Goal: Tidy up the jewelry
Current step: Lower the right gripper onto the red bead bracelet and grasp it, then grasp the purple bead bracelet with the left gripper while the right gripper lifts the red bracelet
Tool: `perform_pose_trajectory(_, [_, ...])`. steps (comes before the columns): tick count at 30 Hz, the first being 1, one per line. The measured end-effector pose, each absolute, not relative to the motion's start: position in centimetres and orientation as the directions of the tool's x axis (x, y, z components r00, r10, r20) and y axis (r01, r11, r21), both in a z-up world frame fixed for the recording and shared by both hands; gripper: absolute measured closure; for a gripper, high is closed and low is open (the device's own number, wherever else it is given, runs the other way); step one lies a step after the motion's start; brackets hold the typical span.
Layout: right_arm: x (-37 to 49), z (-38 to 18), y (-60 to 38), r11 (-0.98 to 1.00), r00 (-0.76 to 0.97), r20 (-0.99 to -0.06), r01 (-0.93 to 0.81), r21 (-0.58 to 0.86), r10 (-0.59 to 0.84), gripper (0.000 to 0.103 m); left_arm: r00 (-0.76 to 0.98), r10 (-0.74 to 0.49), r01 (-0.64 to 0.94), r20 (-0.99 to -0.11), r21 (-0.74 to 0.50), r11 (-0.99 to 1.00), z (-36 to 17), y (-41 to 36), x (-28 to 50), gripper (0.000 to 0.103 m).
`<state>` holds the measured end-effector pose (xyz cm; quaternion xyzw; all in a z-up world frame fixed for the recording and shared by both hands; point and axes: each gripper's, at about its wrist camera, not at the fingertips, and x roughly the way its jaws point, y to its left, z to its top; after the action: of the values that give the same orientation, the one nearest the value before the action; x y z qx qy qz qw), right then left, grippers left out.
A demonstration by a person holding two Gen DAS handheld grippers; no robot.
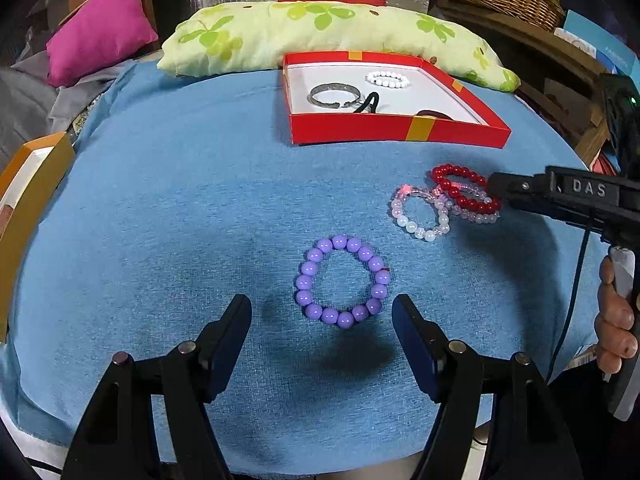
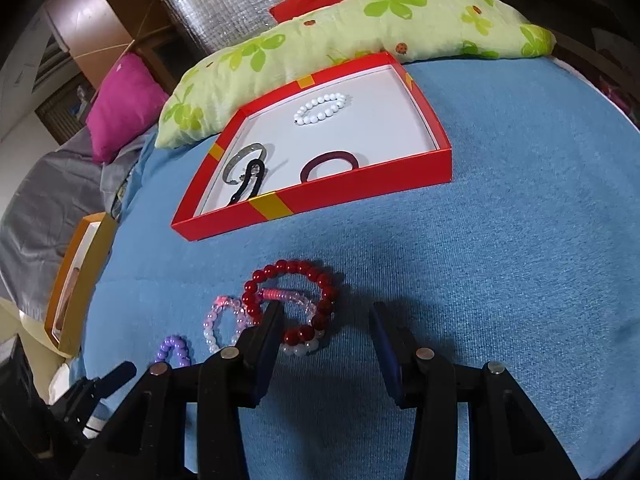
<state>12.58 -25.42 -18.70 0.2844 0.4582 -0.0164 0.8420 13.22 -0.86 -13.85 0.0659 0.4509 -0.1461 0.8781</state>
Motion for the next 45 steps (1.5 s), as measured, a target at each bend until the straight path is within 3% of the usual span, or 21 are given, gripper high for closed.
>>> perform_pose_trajectory(6, [13.3,-19.0,-25.1,0.824,0.584,-0.775,0.296,0.482,0.243,0.056,0.537,-0.194,0.321,-0.821,-0.013,0.947,-14.3,-1.4,13.3,0.029])
perform_pose_trajectory(8, [13.5,-19.1,-25.1,0.820,0.584,-0.774,0.301,0.487,0.245,0.070,0.530,-0.196,0.320,-0.825,-0.019,0.947,-14.5,-1.5,13.5,0.030])
perform_pose_trajectory(10, [13.7,-19.4,-25.2,0.816,0.581,-0.775,0.306,0.491,0.249,0.073,0.521,-0.203,0.318,-0.829,-0.032,0.948,-14.7,-1.4,13.6,0.029])
perform_pose_trajectory(13, [13.8,-19.5,-25.3,0.816,0.584,-0.775,0.311,0.487,0.241,0.091,0.520,-0.215,0.317,-0.827,-0.047,0.947,-14.8,-1.3,13.7,0.030])
perform_pose_trajectory(19, [13.7,-19.2,-25.1,0.836,0.599,-0.774,0.304,0.456,0.204,0.092,0.540,-0.254,0.301,-0.802,-0.097,0.949,-14.7,-0.9,14.2,0.031])
perform_pose_trajectory(21, [13.5,-18.8,-25.4,0.840,0.610,-0.770,0.306,0.449,0.189,0.092,0.551,-0.248,0.307,-0.797,-0.082,0.948,-14.7,-1.2,14.2,0.039])
perform_pose_trajectory(23, [13.3,-18.6,-25.9,0.834,0.618,-0.764,0.314,0.453,0.183,0.092,0.559,-0.251,0.317,-0.790,-0.076,0.945,-14.8,-1.5,14.3,0.054])
perform_pose_trajectory(27, [12.4,-18.2,-27.8,0.810,0.639,-0.754,0.358,0.464,0.150,0.092,0.555,-0.269,0.326,-0.787,-0.092,0.941,-14.8,-2.1,14.8,0.063])
perform_pose_trajectory(29, [11.9,-18.2,-29.0,0.793,0.646,-0.752,0.388,0.470,0.130,0.092,0.556,-0.274,0.327,-0.784,-0.097,0.940,-14.8,-2.3,15.0,0.073])
perform_pose_trajectory(31, [11.4,-18.2,-30.1,0.775,0.649,-0.752,0.417,0.474,0.111,0.092,0.558,-0.281,0.326,-0.781,-0.106,0.940,-14.8,-2.5,15.3,0.074])
perform_pose_trajectory(38, [11.0,-19.8,-32.0,0.773,0.568,-0.820,0.489,0.404,0.068,0.092,0.553,-0.286,0.299,-0.782,-0.134,0.945,-14.9,-2.5,16.1,0.073])
perform_pose_trajectory(41, [11.3,-19.9,-31.6,0.797,0.546,-0.836,0.480,0.367,0.056,0.090,0.549,-0.289,0.300,-0.784,-0.138,0.944,-14.8,-2.6,16.0,0.061])
perform_pose_trajectory(45, [11.4,-19.5,-30.7,0.843,0.518,-0.855,0.459,0.281,0.004,0.089,0.552,-0.275,0.298,-0.787,-0.122,0.947,-14.8,-2.7,15.9,0.057])
